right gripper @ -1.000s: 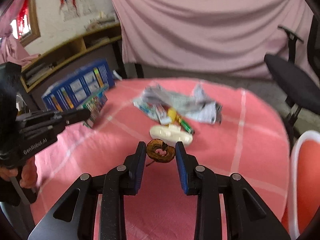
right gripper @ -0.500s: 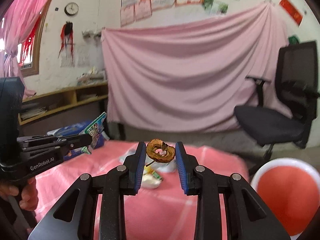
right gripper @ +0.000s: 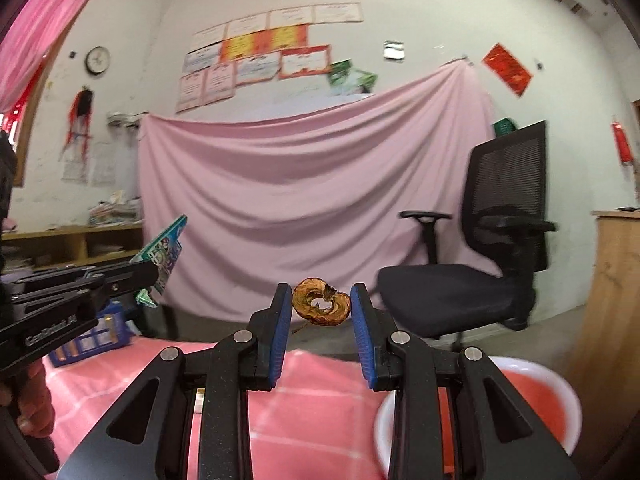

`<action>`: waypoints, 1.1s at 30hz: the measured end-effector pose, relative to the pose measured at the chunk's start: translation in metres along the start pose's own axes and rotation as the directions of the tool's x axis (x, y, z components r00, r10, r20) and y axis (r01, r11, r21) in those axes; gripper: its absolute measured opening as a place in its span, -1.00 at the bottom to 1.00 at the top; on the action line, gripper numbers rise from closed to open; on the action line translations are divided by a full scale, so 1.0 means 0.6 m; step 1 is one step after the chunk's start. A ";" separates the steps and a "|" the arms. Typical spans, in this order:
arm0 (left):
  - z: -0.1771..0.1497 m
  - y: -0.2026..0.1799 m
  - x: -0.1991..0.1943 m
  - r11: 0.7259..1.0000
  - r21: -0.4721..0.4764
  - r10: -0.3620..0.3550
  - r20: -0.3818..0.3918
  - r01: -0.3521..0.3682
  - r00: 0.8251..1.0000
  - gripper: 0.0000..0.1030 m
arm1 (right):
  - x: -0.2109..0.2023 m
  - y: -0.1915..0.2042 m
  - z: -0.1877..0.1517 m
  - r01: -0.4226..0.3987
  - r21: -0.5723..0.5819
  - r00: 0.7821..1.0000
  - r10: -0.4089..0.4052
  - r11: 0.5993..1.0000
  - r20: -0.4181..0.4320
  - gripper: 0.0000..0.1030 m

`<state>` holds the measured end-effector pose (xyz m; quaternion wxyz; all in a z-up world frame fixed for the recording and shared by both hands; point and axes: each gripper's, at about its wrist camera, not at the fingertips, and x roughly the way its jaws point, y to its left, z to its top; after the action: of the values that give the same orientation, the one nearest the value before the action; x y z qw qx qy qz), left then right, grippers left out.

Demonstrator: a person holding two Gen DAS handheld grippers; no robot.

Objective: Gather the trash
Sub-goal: 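Lift the wrapper and fruit slice and carry both over the bucket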

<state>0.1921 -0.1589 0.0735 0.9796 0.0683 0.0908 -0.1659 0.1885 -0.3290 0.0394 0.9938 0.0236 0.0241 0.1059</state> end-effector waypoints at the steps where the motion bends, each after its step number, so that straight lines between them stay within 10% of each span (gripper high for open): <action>1: 0.003 -0.011 0.006 1.000 0.015 -0.015 0.007 0.015 1.000 -1.00 | -0.001 -0.009 0.000 0.011 0.007 1.000 -0.011 1.000 0.003 -0.46; 14: 0.019 -0.128 0.097 0.976 0.034 -0.212 -0.050 0.214 0.976 -1.00 | -0.012 -0.132 -0.018 0.184 0.104 0.981 -0.177 0.977 -0.076 -0.46; 33: -0.006 -0.188 0.237 0.921 -0.160 -0.388 -0.316 0.355 0.866 -1.00 | 0.021 -0.229 -0.072 0.310 0.252 0.918 -0.220 0.917 -0.332 -0.45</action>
<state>0.2854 -0.3081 0.0297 0.9006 0.0297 0.2786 -0.3324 0.2272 -0.4590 -0.0111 0.9687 0.1543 0.1916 -0.0338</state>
